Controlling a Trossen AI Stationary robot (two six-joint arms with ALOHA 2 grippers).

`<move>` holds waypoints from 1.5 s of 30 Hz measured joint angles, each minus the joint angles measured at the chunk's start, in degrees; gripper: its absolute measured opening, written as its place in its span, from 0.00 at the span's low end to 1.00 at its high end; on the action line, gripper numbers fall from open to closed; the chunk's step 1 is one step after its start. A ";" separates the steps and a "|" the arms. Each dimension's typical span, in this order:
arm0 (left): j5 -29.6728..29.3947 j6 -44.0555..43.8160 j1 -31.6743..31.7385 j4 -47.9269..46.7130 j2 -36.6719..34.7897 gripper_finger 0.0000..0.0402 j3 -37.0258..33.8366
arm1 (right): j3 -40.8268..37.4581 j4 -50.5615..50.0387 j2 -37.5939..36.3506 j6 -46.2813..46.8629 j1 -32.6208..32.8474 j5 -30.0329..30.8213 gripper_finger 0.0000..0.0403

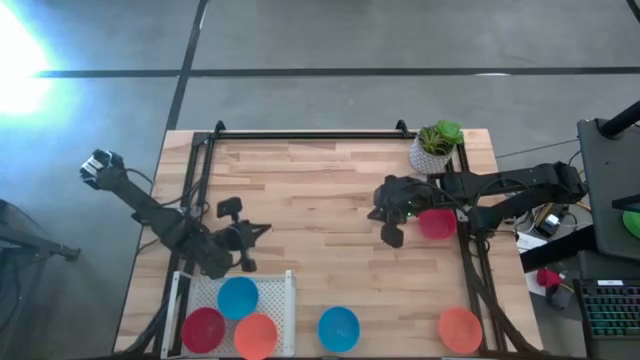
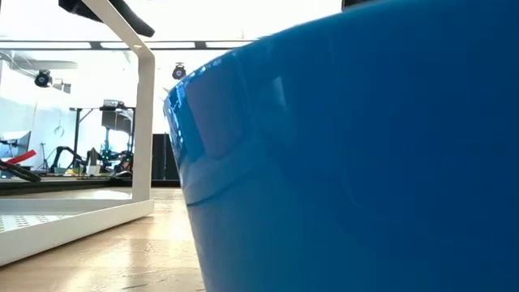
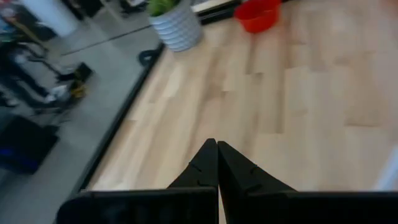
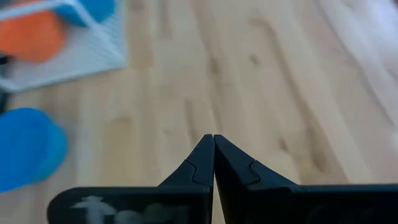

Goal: Pick & Place Mini bowls
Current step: Stack the red bowl on top of the red bowl on the shelf

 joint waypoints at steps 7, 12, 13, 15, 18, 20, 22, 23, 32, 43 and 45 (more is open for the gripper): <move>-4.39 -3.02 1.88 -0.16 -1.74 0.00 -2.65 | 0.00 -2.31 0.00 5.05 0.00 6.06 0.02; -5.17 -11.71 2.00 0.01 -1.90 0.00 -4.32 | 0.00 -3.54 0.02 6.51 0.02 5.26 0.02; -5.26 -13.14 2.00 0.33 -1.79 0.00 -4.63 | 0.00 -3.95 0.02 6.79 0.02 5.18 0.02; -5.27 -14.84 2.00 0.61 -1.56 0.00 -5.43 | 0.00 -4.66 0.02 8.74 0.02 5.16 0.02; -5.81 -15.93 2.00 2.01 -1.51 0.00 -6.77 | 0.00 -5.73 0.02 12.26 0.00 5.16 0.02; -5.91 -16.10 2.00 2.30 -1.51 0.00 -7.69 | 0.00 -6.55 0.02 13.46 0.00 5.14 0.02; -5.90 -16.02 2.00 2.31 -1.51 0.00 -8.35 | 0.00 -7.21 0.02 15.03 0.01 5.25 0.02; -5.92 -15.12 2.00 2.32 -1.51 0.00 -8.39 | 0.00 -7.63 0.02 16.37 0.02 5.27 0.02; -6.96 -10.35 2.02 2.94 -1.88 0.00 -5.24 | 0.00 -18.41 0.04 30.00 0.00 5.48 0.03; -6.76 -6.83 2.02 2.89 -1.88 0.00 -4.32 | -1.66 -22.84 0.09 42.70 -0.11 9.06 0.22; -6.77 -4.89 2.01 2.91 -1.88 0.00 -3.81 | -2.42 -24.32 0.07 47.68 -0.40 11.22 0.26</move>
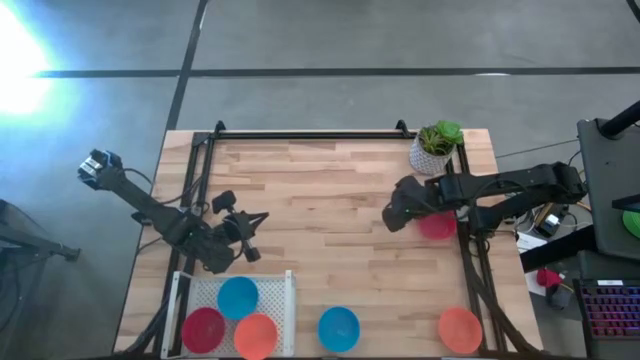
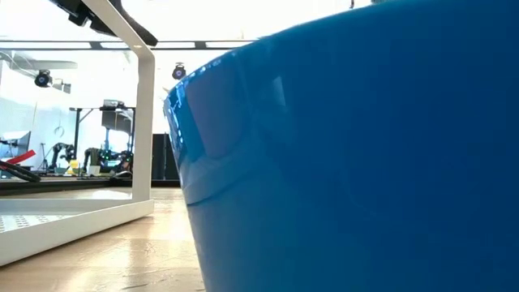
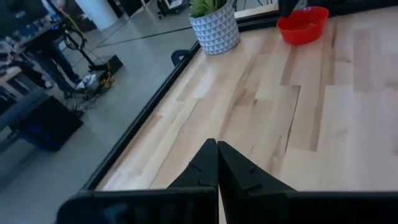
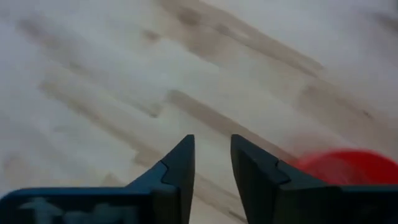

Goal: Pick & Place Mini bowls
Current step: Stack the red bowl on top of the red bowl on the shelf

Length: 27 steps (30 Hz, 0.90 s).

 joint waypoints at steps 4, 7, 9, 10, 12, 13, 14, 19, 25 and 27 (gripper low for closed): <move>0.02 3.38 -0.01 -0.07 0.00 0.00 0.70 | -1.53 -4.12 0.00 7.67 -0.29 0.07 0.29; 0.00 5.77 -0.01 -0.07 0.00 0.00 1.49 | -2.69 -5.54 0.00 11.49 -0.25 -0.57 0.31; 0.02 6.72 -0.01 -0.05 0.00 0.00 2.07 | -3.46 -5.39 0.00 12.58 -0.28 -1.67 0.32; 0.00 6.99 -0.01 -0.04 -0.02 0.00 2.30 | -3.95 -5.39 0.00 13.30 -0.27 -2.18 0.32; 0.00 7.96 -0.01 -0.04 -0.02 0.00 2.63 | -5.32 -5.43 0.00 15.07 -0.21 -3.15 0.32; 0.00 8.31 -0.01 -0.02 -0.03 0.00 2.73 | -6.12 -5.45 0.00 15.78 -0.21 -3.79 0.32; 0.00 8.58 -0.01 -0.02 -0.04 0.00 2.75 | -6.85 -5.52 0.00 16.67 -0.21 -4.43 0.32; 0.00 10.64 -0.01 -0.04 -0.04 0.00 2.76 | -9.01 -5.33 0.00 20.08 -0.19 -6.30 0.32; 0.00 11.06 -0.01 -0.04 -0.04 0.00 2.76 | -9.47 -5.26 0.02 21.42 -0.19 -6.24 0.32; 0.00 11.08 -0.01 -0.04 -0.04 0.00 2.76 | -9.48 -5.12 0.56 22.05 -0.21 -5.86 0.32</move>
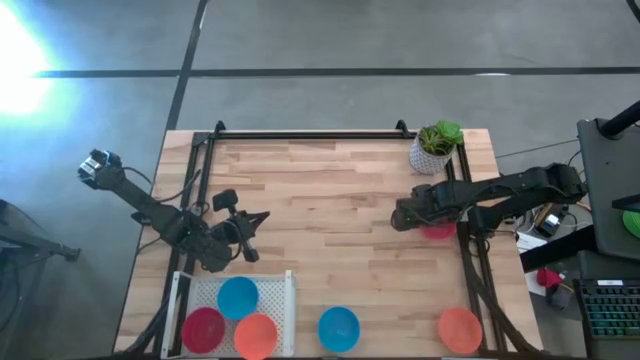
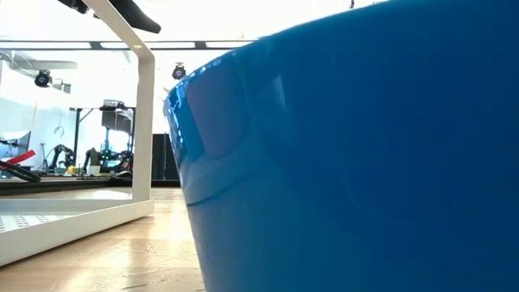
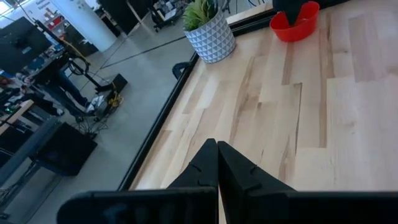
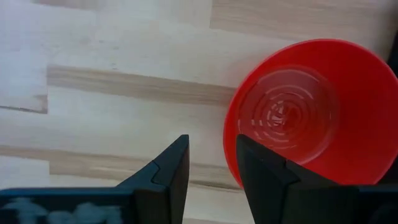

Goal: Pick & Place Mini bowls
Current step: Stack the red bowl on top of the red bowl on the shelf

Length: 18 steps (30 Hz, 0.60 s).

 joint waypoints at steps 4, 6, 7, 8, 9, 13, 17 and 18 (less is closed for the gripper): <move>0.00 0.00 0.00 0.00 0.00 0.00 0.00 | -0.66 0.24 2.47 0.22 0.00 -0.04 0.32; 0.00 0.00 0.00 0.00 0.00 0.00 0.00 | -0.69 0.39 4.11 -0.44 0.00 -0.03 0.32; 0.00 0.00 0.00 0.00 0.00 0.00 -0.02 | -0.69 0.69 4.88 -0.98 0.00 -0.02 0.32; 0.00 0.00 0.00 0.00 0.00 0.00 -0.02 | -0.69 0.88 5.71 -1.25 0.00 -0.03 0.32; 0.00 0.00 0.00 0.00 0.00 0.00 -0.02 | -0.69 1.08 6.55 -1.28 0.00 -0.03 0.32; 0.00 -0.02 0.00 0.00 0.00 0.00 -0.04 | -0.69 1.99 10.37 -1.41 0.00 -0.01 0.31; 0.00 -0.02 0.00 0.00 0.00 0.00 -0.04 | -0.69 2.75 14.23 -3.62 -0.02 -0.01 0.29; 0.00 -0.02 0.00 0.00 0.00 0.00 -0.04 | -0.69 3.36 15.15 -4.77 0.00 0.00 0.28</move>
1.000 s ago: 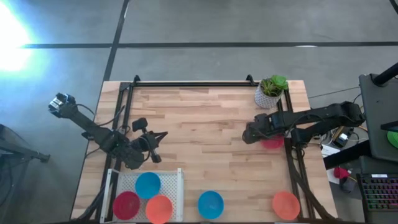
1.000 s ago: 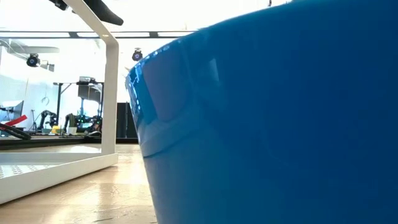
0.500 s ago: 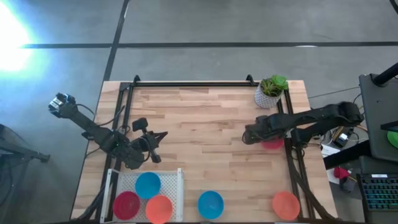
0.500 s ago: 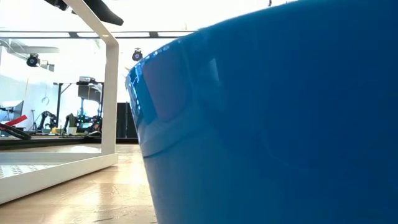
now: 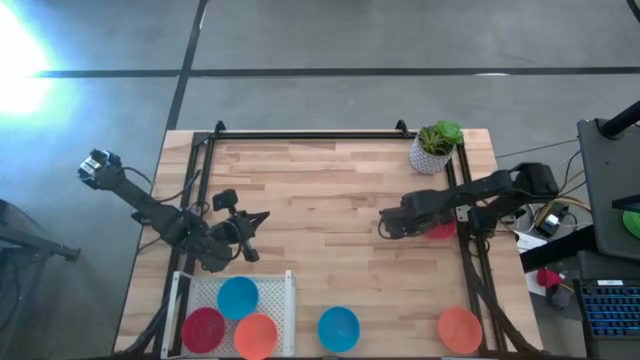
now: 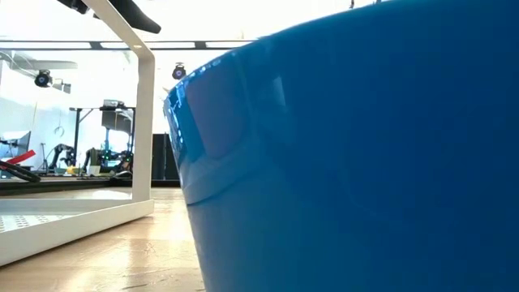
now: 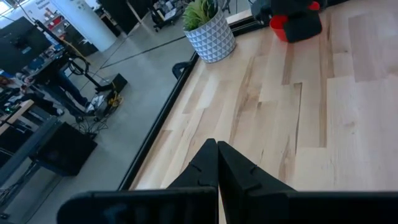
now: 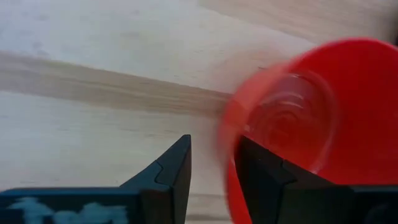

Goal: Pick & Place Mini bowls
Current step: Stack the red bowl on top of the red bowl on the shelf

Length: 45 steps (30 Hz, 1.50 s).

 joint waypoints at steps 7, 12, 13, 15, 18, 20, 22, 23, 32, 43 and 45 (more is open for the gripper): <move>0.00 0.00 0.00 0.00 0.00 0.00 -0.04 | 0.04 1.90 4.42 -6.01 0.00 -1.56 0.13; 0.00 -0.02 0.00 0.00 0.00 0.00 -0.04 | 0.11 2.69 5.22 -8.39 0.00 -1.47 0.03; 0.00 -0.02 0.00 0.00 0.00 0.00 -0.04 | 0.11 2.75 5.20 -8.55 0.00 -1.50 0.03; 0.00 -0.02 0.00 0.00 0.00 0.00 -0.07 | 0.10 2.84 4.85 -8.81 0.00 -1.49 0.02; 0.00 -0.02 0.00 0.00 0.00 0.00 -0.07 | 0.38 2.93 3.98 -8.34 0.00 -1.49 0.02; 0.00 -0.02 0.00 0.00 0.00 0.00 -0.07 | 1.64 2.79 3.95 -8.48 0.00 -1.47 0.02; 0.00 -0.02 0.00 0.00 0.00 0.00 -0.09 | 3.94 3.06 3.95 -10.07 0.00 -1.23 0.02; 0.00 -0.02 0.00 0.00 0.00 0.00 -0.09 | 5.32 3.04 4.03 -11.05 0.02 -0.90 0.02; 0.00 -0.02 0.00 0.00 0.00 0.00 -0.09 | 22.95 3.11 8.37 -23.83 -0.17 6.61 0.02; 0.00 -0.15 0.02 0.08 0.00 0.00 -0.09 | 48.97 2.40 26.92 -46.97 -0.98 6.63 0.02; 0.00 -0.31 0.00 0.24 0.00 0.00 -0.09 | 53.20 2.26 30.27 -50.84 -1.00 6.19 0.02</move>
